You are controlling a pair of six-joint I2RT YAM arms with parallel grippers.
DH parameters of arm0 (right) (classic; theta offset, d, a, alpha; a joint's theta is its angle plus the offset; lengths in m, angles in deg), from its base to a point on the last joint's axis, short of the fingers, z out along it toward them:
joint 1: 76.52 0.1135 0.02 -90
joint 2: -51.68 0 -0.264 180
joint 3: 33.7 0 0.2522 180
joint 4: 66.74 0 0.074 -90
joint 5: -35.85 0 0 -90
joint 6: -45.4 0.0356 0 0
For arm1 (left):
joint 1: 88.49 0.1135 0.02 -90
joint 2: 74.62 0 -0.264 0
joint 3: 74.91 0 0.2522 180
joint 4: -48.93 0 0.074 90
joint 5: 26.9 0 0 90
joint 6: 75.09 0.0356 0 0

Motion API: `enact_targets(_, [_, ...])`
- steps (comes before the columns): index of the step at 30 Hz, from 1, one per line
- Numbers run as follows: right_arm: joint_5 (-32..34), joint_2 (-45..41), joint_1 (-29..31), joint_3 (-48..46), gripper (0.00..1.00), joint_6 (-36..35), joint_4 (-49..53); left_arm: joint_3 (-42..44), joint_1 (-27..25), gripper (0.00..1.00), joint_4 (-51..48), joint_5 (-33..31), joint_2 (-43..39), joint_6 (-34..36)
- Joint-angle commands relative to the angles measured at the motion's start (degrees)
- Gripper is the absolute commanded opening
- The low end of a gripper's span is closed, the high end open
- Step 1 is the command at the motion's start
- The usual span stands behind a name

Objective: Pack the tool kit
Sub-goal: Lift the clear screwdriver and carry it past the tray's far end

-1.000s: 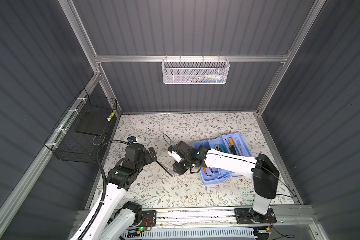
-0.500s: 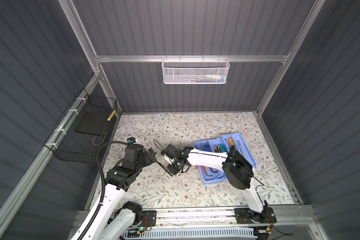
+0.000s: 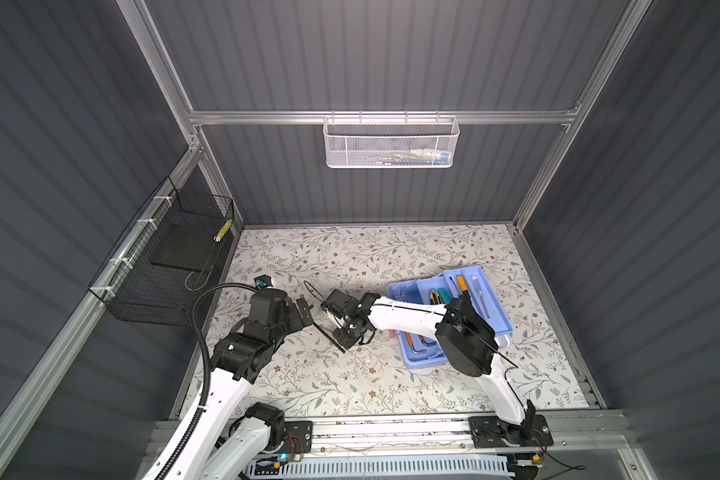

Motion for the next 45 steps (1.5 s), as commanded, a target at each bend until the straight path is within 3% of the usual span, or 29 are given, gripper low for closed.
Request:
enact_targets(1, [-0.5, 1.8, -0.7, 0.6, 0.26, -0.4, 2.7, 0.7, -0.2, 0.99, 0.1, 0.5, -0.3, 0.5])
enact_targets(14, [-6.2, -10.0, -4.2, -4.6, 0.00, 4.3, 0.2, -2.2, -0.2, 0.99, 0.7, 3.8, 2.3, 1.5])
enact_targets(18, [-9.9, -15.3, -6.5, -6.4, 0.00, 2.7, 1.5, -0.2, -0.2, 1.00, 2.9, 4.8, 2.0, 2.1])
enact_targets(22, [-8.5, -22.0, -9.3, -10.6, 0.00, 2.6, 2.6, -0.1, -0.2, 0.99, 4.3, 5.2, 3.2, 2.6])
enact_targets(29, [-10.0, -34.9, -18.8, -20.1, 0.00, 2.8, 2.4, -0.7, -0.2, 1.00, 7.6, 8.2, 6.5, 2.3])
enact_targets(37, [-11.4, -46.8, -33.9, -27.4, 0.00, 0.3, 5.9, 8.5, -0.5, 0.99, 15.6, 11.5, 2.2, -3.7])
enact_targets(41, [-13.4, -50.2, -41.5, -28.8, 0.00, 0.9, 8.6, 7.2, -0.7, 1.00, 13.8, 10.5, 2.8, -2.3])
enact_targets(45, [-9.8, -51.3, -46.8, -27.6, 0.00, -0.7, 15.0, 6.5, -0.7, 0.99, 14.1, 10.4, 4.6, -0.9])
